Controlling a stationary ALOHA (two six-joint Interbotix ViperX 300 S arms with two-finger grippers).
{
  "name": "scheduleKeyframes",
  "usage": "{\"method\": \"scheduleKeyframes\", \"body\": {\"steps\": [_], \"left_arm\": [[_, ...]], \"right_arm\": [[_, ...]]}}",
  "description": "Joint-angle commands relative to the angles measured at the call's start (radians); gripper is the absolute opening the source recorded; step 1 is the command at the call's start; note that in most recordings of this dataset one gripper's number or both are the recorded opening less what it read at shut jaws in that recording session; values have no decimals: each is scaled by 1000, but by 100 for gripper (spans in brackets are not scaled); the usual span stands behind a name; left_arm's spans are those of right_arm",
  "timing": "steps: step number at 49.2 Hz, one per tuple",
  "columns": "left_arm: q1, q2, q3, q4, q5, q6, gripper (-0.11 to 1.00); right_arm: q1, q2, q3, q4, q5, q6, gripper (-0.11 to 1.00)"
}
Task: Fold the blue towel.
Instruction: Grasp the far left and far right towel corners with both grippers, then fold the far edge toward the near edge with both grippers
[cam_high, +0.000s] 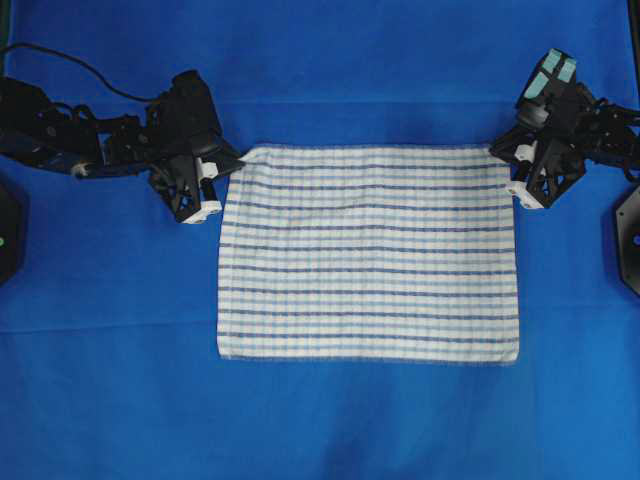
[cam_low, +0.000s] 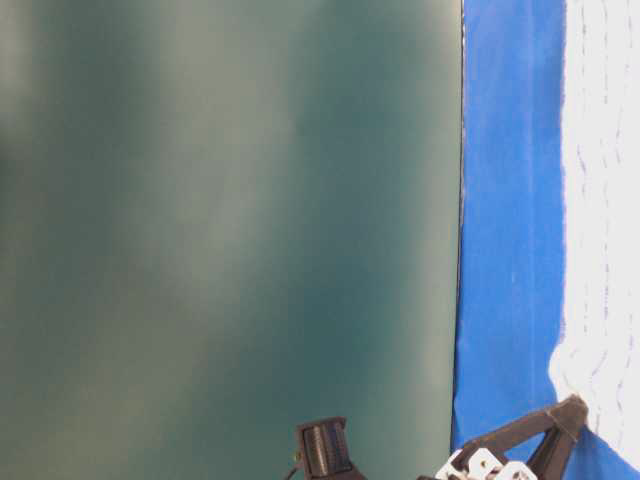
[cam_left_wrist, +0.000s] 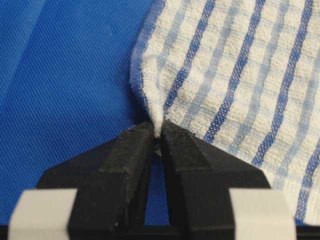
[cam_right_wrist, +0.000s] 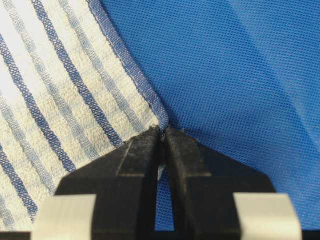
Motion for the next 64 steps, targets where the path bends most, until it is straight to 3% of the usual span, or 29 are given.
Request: {"method": "scheduleKeyframes", "body": {"steps": [1,13,19,28,40,54,64], "left_arm": [[-5,-37,0,0,18,5,4],[3,-155,-15,5,114,8,4],[5,-193,-21,5,129,40,4],[5,-202,-40,5,130,80,4],[-2,-209,-43,3,144,71,4],[-112,-247,-35,-2,235,64,4],[-235,-278,-34,-3,281,9,4]], "right_arm": [[-3,-18,-15,-2,-5,3,5],[-2,-115,-20,2,21,12,5],[-2,-179,-20,2,61,14,5],[3,-252,-14,3,115,15,5],[28,-279,-3,15,127,20,5],[172,-305,8,84,179,49,5],[370,-365,18,120,233,144,5]]}}
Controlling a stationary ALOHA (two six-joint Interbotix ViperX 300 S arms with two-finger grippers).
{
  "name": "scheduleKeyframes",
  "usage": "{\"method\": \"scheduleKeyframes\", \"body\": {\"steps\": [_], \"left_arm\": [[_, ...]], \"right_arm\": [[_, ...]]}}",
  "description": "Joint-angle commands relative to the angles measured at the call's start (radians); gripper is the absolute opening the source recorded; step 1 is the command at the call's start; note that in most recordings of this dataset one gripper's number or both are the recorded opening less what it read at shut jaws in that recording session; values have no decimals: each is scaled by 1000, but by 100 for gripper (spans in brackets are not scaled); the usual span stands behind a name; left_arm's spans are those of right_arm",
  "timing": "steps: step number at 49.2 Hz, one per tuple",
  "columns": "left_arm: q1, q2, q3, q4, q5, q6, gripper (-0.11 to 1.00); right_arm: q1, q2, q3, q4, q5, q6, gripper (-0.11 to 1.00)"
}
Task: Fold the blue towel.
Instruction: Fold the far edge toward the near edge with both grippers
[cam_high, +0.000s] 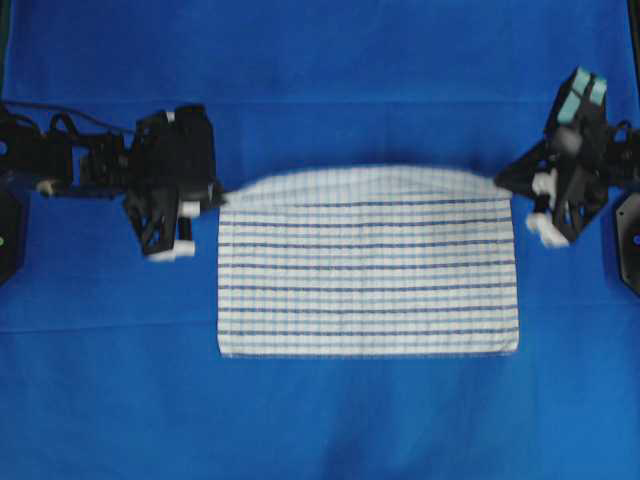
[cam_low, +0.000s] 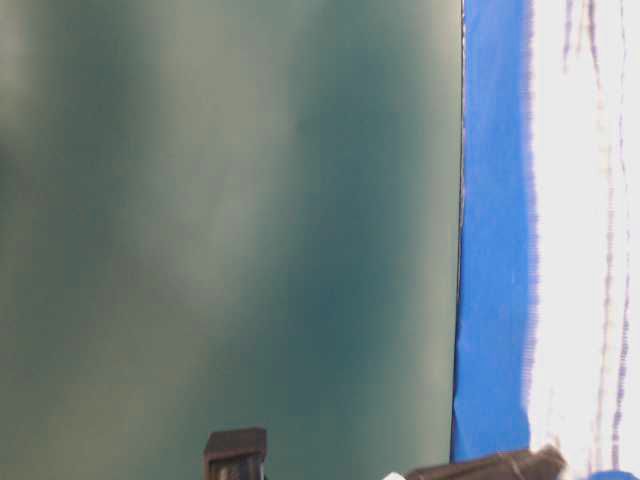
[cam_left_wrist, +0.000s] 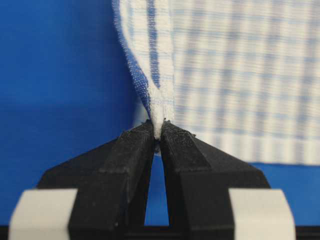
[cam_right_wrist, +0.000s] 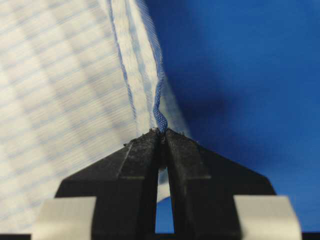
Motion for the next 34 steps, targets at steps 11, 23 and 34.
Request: {"method": "scheduleKeyframes", "body": {"steps": [11,23,34], "left_arm": [[-160,-34,-12,-3,8,-103,4],[-273,-17,-29,-2,6,-179,4],[-318,0,-49,-3,-8,-201,4]], "right_arm": [[259,-77,-14,17,54,137,5],[397,-81,-17,17,61,206,5],[460,-66,-18,17,63,259,5]]}}
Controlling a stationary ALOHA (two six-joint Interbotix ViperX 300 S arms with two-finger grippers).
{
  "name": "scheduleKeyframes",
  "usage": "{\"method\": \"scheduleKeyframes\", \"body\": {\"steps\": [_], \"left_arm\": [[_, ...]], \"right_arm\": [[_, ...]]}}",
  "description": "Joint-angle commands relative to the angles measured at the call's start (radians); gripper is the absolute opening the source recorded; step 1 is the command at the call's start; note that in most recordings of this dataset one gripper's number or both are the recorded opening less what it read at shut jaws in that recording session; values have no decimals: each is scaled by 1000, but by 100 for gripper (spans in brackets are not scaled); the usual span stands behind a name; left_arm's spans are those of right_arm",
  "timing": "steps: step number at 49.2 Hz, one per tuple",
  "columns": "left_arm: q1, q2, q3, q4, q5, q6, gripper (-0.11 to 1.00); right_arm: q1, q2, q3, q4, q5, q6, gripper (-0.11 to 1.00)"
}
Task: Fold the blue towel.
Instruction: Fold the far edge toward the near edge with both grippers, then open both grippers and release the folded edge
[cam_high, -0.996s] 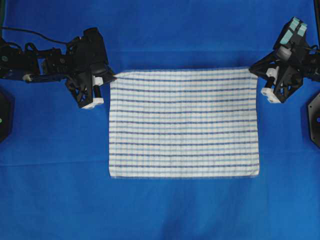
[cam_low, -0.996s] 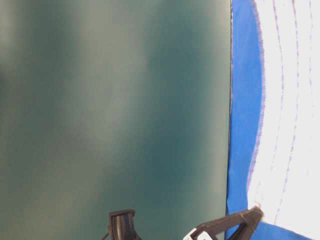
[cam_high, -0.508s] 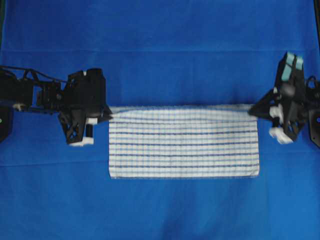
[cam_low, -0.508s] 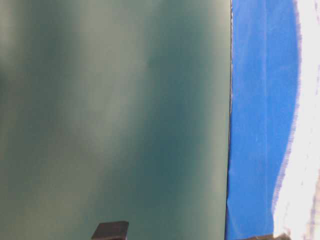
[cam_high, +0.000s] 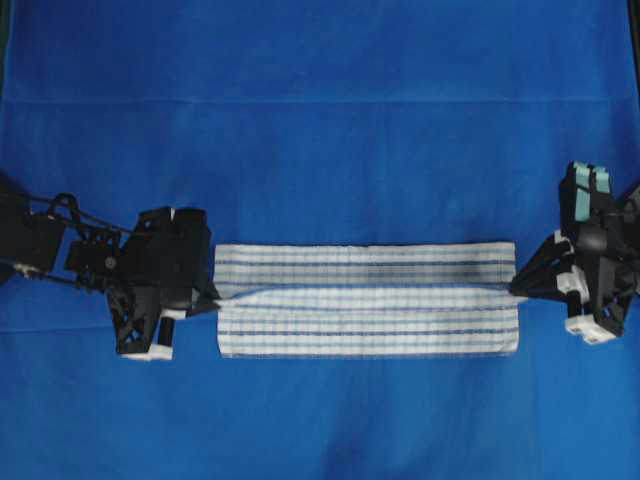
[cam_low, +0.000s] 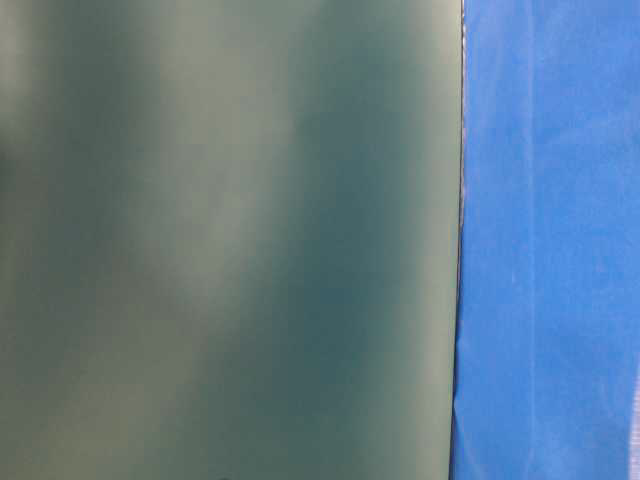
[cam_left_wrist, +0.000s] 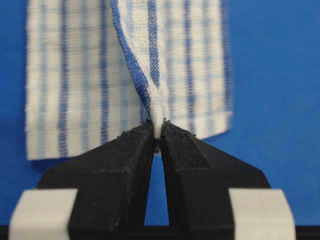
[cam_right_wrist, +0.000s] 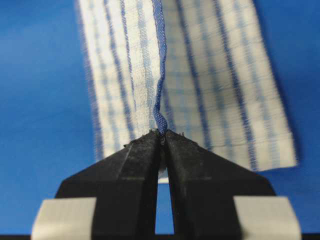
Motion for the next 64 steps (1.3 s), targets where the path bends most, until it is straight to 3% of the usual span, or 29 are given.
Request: {"method": "scheduleKeyframes", "body": {"steps": [1,21,25,30,38,42,49,54,64], "left_arm": [[-12,0,-31,0,-14,0,4],[-12,15,-49,0,-14,-2,4],[-12,15,-49,-2,-12,0,10],[-12,15,-51,0,-11,0,29],[-12,8,-54,-2,3,2,59],[-9,-2,-52,0,17,6,65],[9,-14,-52,2,38,11,65],[43,-15,-54,5,40,15,65],[127,-17,-49,6,40,17,65]], "right_arm": [[17,9,-20,3,-3,6,5],[34,75,-48,3,-5,12,5],[34,86,-57,3,-3,14,5],[35,89,-67,3,-3,14,7],[35,84,-91,0,26,11,51],[35,78,-98,-8,52,11,69],[20,54,-104,-21,80,11,64],[-35,43,-98,-38,110,11,65],[-181,48,-98,-143,160,11,65]]}}
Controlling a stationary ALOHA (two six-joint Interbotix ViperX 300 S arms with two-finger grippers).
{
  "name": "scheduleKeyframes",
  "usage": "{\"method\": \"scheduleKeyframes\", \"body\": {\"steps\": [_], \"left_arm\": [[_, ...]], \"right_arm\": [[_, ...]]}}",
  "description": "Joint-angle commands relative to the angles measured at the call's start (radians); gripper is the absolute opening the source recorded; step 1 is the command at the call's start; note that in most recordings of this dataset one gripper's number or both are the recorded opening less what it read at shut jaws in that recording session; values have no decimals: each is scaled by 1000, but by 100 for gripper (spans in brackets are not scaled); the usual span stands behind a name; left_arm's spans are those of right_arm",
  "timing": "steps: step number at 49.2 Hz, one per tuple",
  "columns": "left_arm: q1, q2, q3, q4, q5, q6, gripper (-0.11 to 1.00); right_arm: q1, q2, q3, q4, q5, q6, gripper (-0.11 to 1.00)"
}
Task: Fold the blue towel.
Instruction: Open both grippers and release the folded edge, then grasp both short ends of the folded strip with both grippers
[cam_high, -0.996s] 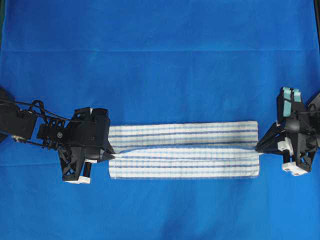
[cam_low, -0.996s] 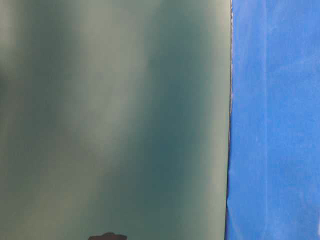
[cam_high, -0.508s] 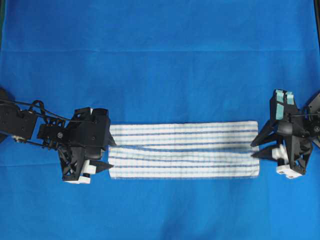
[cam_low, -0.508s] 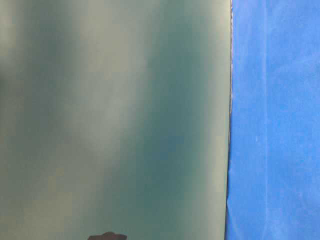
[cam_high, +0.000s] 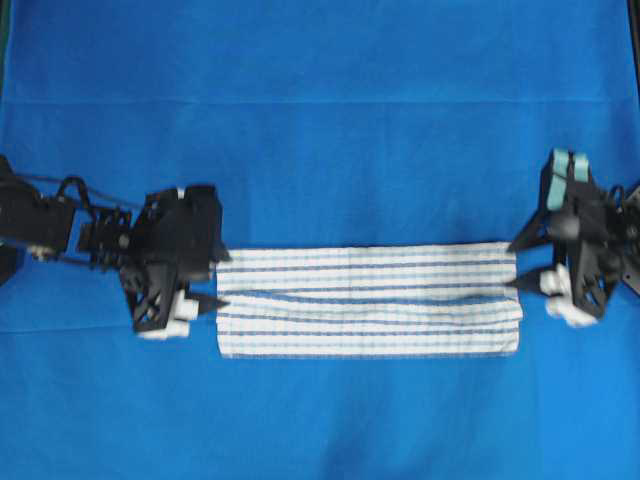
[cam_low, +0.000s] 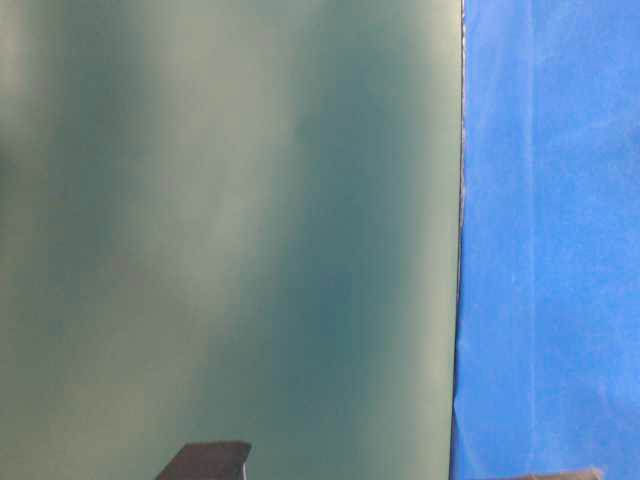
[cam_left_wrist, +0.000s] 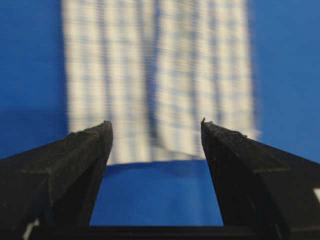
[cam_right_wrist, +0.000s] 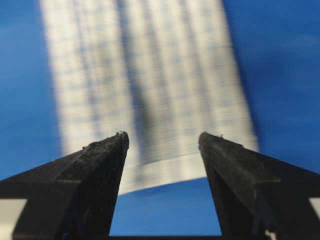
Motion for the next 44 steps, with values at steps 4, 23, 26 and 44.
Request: {"method": "scheduleKeyframes", "body": {"steps": [4,23,26,44], "left_arm": [[49,-18,-17,3,-2,2,65],[54,21,-8,3,-6,0,65],[54,48,-6,3,-9,0,65],[58,160,-3,3,-55,0,65]], "right_arm": [[-81,9,-15,-60,6,-2,65],[-104,77,-8,-78,-12,-2,65],[-104,103,-5,-78,-29,-2,65],[-118,285,6,-78,-135,-2,65]]}}
